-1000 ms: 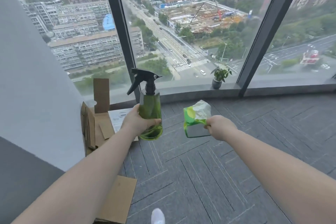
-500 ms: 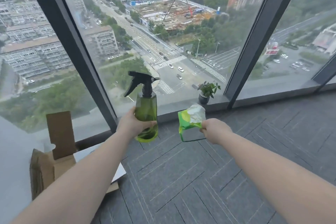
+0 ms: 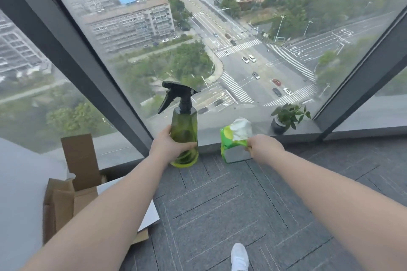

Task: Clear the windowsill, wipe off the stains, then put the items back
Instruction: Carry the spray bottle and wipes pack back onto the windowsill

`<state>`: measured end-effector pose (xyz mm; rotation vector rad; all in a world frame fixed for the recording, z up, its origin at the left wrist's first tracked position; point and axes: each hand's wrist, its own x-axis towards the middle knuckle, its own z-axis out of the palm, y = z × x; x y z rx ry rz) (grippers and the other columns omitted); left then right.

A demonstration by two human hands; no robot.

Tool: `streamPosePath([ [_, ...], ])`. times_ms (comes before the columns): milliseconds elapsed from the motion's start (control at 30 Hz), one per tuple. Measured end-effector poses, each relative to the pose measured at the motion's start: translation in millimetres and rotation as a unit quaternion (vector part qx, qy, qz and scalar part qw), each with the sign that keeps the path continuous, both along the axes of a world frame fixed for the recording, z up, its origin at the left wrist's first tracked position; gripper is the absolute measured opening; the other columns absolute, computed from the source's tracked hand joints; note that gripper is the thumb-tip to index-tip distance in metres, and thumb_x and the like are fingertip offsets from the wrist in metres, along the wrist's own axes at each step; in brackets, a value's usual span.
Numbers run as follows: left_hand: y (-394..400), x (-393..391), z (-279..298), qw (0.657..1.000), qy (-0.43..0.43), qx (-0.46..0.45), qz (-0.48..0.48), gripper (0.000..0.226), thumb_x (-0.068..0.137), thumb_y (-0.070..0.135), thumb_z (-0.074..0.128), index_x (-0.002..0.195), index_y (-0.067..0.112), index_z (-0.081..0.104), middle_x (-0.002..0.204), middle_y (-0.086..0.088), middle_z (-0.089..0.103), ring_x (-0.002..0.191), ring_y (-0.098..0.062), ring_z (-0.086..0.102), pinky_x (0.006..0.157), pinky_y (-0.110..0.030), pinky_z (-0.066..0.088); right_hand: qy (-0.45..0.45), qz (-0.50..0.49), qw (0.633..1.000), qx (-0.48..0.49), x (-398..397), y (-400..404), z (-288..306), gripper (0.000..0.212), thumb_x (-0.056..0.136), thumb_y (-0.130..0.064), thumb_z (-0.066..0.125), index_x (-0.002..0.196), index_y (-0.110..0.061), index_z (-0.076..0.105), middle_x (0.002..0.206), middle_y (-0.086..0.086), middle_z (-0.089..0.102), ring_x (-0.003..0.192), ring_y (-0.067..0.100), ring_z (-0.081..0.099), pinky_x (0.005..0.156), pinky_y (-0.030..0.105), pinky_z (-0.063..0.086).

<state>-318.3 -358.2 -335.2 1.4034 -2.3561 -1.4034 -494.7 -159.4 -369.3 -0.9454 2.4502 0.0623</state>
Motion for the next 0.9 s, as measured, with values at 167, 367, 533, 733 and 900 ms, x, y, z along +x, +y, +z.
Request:
streamPosePath([
  [167, -28.8, -45.3, -26.9, 1.000, -0.011, 0.028, -0.005, 0.066, 0.058, 0.044, 0.087, 0.110, 0.037, 0.046, 0.102, 0.011, 0.059, 0.094, -0.016, 0.057, 0.082, -0.030, 0.050, -0.007, 0.002, 0.999, 0.037, -45.7, -28.2, -21.5, 0.024, 0.097, -0.023, 0.044, 0.108, -0.018, 0.065, 0.110, 0.008, 0.063, 0.099, 0.030, 0.061, 0.074, 0.033, 0.046],
  [367, -64.7, -88.3, -81.2, 0.998, -0.046, 0.031, -0.033, 0.069, 0.055, 0.050, 0.085, 0.112, 0.035, 0.049, 0.108, 0.011, 0.060, 0.102, -0.021, 0.060, 0.091, -0.041, 0.053, 0.007, -0.038, 0.998, 0.040, -82.3, -54.2, -70.5, 0.019, 0.096, -0.020, 0.046, 0.105, -0.015, 0.063, 0.106, 0.008, 0.064, 0.097, 0.030, 0.061, 0.070, 0.032, 0.044],
  [533, -81.5, -111.5, -153.6, 0.998, -0.067, 0.014, -0.012, 0.073, 0.055, 0.054, 0.083, 0.117, 0.035, 0.050, 0.114, 0.011, 0.062, 0.106, -0.020, 0.060, 0.090, -0.040, 0.052, 0.033, -0.035, 0.999, 0.011, -109.1, -68.6, -148.4, 0.021, 0.094, -0.016, 0.045, 0.102, -0.013, 0.064, 0.105, 0.009, 0.064, 0.096, 0.032, 0.062, 0.066, 0.031, 0.042],
  [733, -101.0, -148.8, -284.8, 0.990, -0.136, -0.043, -0.016, 0.081, 0.048, 0.066, 0.077, 0.120, 0.042, 0.048, 0.118, 0.009, 0.061, 0.112, -0.023, 0.057, 0.087, -0.043, 0.054, 0.039, -0.011, 0.999, 0.001, -148.9, -80.1, -274.3, 0.023, 0.095, -0.015, 0.044, 0.107, -0.013, 0.063, 0.105, 0.009, 0.062, 0.098, 0.032, 0.061, 0.066, 0.031, 0.038],
  [900, -112.7, -177.7, -405.3, 0.989, -0.138, -0.053, 0.012, 0.083, 0.045, 0.071, 0.074, 0.118, 0.043, 0.048, 0.116, 0.008, 0.063, 0.117, -0.024, 0.053, 0.089, -0.042, 0.053, 0.054, -0.007, 0.999, -0.002, -180.5, -87.9, -390.4, 0.021, 0.094, -0.011, 0.043, 0.105, -0.009, 0.062, 0.101, 0.011, 0.061, 0.093, 0.033, 0.061, 0.065, 0.031, 0.039],
])
